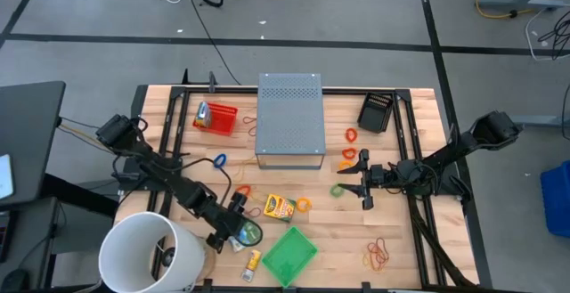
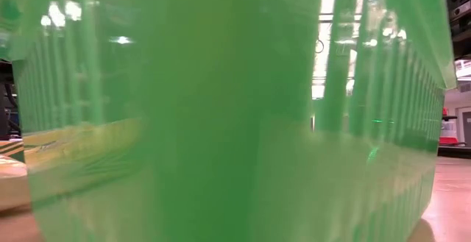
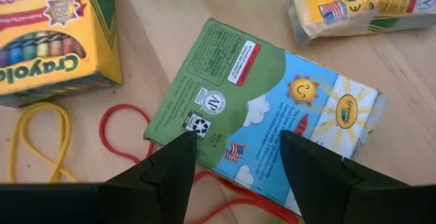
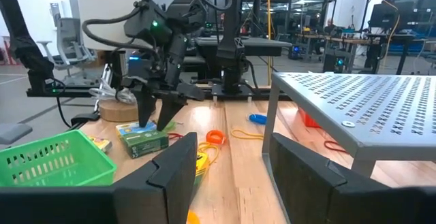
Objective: Pick & Place Office Desk Supplies
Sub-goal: Put the yellow crayon box into the red basket
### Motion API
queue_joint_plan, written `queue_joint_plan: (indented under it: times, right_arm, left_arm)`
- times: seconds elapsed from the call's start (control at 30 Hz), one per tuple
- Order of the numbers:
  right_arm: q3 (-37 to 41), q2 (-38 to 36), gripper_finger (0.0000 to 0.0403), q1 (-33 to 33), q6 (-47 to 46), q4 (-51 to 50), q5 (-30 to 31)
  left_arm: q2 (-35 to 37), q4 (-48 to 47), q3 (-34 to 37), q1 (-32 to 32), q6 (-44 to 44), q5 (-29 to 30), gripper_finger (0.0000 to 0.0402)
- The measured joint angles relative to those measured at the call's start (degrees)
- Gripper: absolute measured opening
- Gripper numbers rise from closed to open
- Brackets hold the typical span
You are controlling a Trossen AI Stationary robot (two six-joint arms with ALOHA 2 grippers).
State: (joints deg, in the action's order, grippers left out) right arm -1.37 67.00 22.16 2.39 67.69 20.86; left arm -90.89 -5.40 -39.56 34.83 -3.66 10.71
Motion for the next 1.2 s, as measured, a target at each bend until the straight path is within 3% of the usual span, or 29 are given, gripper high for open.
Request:
queue_joint_plan:
  times: [0.53,0.83,1.2]
  right_arm:
    - [0.0,0.0,0.019,0.0,0.5,0.1,1.5]
    - [0.0,0.0,0.019,0.0,0.9,0.2,1.5]
    - [0.0,0.0,0.019,0.0,0.9,0.0,1.5]
  left_arm:
    - [0.4,-14.2,-0.2,-2.5,-0.3,15.4,0.0218]
    - [2.8,-17.0,0.5,-5.1,7.9,25.2,0.0217]
    - [10.7,-23.4,0.6,-2.3,19.6,15.7,0.0213]
